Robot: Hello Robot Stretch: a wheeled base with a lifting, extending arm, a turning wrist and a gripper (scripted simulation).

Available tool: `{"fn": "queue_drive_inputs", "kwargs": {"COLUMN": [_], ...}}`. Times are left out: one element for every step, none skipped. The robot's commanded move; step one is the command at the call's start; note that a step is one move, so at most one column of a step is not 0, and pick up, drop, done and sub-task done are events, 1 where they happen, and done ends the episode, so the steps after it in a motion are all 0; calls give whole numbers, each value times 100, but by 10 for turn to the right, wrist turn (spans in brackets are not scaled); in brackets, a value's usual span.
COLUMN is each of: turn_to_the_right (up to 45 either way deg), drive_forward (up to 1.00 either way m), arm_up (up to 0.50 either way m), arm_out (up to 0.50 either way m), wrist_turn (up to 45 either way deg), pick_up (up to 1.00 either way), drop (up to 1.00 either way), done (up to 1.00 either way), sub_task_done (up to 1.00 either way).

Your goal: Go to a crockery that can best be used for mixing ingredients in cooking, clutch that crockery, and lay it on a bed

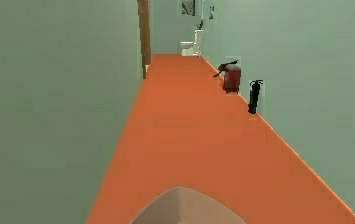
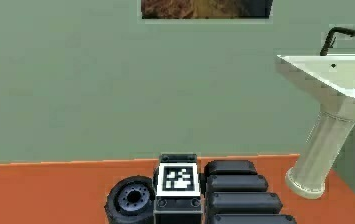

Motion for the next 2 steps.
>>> {"fn": "queue_drive_inputs", "kwargs": {"turn_to_the_right": [0,0], "drive_forward": [100,100], "arm_up": [0,0], "arm_out": [0,0], "wrist_turn": [0,0], "pick_up": [0,0], "drop": [0,0], "done": [0,0], "sub_task_done": [0,0]}}
